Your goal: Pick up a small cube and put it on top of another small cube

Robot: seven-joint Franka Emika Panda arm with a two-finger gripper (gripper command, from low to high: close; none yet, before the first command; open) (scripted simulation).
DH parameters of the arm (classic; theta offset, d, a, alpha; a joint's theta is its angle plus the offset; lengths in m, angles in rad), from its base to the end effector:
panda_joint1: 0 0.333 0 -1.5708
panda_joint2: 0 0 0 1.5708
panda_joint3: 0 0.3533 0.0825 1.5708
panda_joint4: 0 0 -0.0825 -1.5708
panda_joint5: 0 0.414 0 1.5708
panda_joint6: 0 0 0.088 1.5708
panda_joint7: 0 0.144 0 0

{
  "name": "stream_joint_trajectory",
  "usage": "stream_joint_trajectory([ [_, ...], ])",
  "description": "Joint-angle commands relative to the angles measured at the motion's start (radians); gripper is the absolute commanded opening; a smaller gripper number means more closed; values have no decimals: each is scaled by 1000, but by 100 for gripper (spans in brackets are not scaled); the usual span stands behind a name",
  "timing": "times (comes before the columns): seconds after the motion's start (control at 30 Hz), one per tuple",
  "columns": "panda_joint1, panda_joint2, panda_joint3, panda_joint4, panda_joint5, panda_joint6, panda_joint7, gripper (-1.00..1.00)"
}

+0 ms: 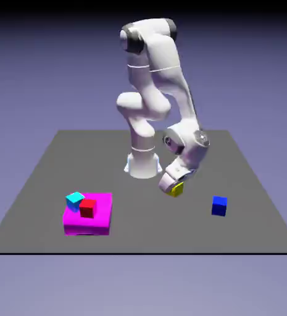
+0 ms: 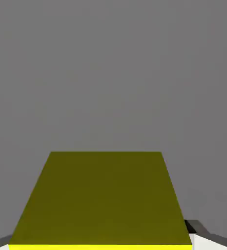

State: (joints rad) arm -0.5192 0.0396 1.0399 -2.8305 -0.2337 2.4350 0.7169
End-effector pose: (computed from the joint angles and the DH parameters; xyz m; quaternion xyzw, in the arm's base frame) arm 0.2692 0.1546 0.1445 0.9783 0.0099 -0.1427 0.1497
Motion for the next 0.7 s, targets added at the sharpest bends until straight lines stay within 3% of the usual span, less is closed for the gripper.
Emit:
stream_joint_trajectory([
  [0.0, -21, -26, 27, -1, 41, -9, -29, -100],
  [0.17, -75, -128, 137, -5, 211, -44, -150, -100],
  [0.67, -41, -84, -407, 199, 413, -142, 310, -100],
])
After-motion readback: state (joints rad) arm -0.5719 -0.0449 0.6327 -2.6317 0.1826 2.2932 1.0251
